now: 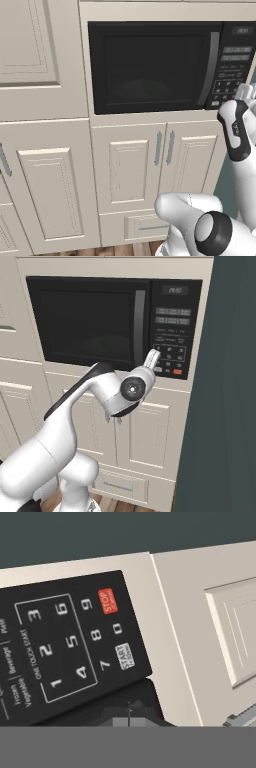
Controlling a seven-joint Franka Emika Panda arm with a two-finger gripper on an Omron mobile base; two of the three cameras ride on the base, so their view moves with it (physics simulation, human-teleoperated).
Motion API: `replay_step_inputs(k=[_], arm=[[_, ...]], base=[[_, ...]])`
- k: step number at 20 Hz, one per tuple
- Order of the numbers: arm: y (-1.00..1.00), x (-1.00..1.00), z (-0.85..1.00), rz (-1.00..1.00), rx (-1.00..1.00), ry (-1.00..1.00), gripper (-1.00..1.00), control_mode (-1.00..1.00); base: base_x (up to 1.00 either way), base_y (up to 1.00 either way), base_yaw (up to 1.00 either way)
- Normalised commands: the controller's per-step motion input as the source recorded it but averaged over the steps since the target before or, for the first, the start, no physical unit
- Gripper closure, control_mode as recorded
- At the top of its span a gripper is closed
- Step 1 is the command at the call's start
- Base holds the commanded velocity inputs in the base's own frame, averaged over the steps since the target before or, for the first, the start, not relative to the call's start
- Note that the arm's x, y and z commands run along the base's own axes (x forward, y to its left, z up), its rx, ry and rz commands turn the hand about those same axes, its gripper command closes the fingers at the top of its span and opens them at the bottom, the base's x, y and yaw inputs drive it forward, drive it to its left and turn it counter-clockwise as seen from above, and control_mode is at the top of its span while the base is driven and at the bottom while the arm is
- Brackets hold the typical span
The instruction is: Pick the corn from the counter and place it in the microwave. Then turn on the microwave.
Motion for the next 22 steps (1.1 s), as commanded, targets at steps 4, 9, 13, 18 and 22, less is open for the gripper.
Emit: replay_step_inputs(k=[4, 9, 13, 18, 22], arm=[[-0.04, 0.18, -0.08, 0.0, 0.0, 0.0, 1.0, -1.0], [-0.06, 0.15, -0.09, 0.0, 0.0, 0.0, 1.0, -1.0], [-0.07, 0.15, -0.08, 0.0, 0.0, 0.0, 1.0, -1.0], [-0.07, 0.15, -0.03, 0.0, 0.0, 0.0, 1.0, -1.0], [-0.04, 0.15, -0.04, 0.0, 0.0, 0.0, 1.0, -1.0]], base=[[0.0, 0.0, 0.0], [0.0, 0.0, 0.0], [0.0, 0.0, 0.0], [0.0, 0.0, 0.0], [0.0, 0.0, 0.0]])
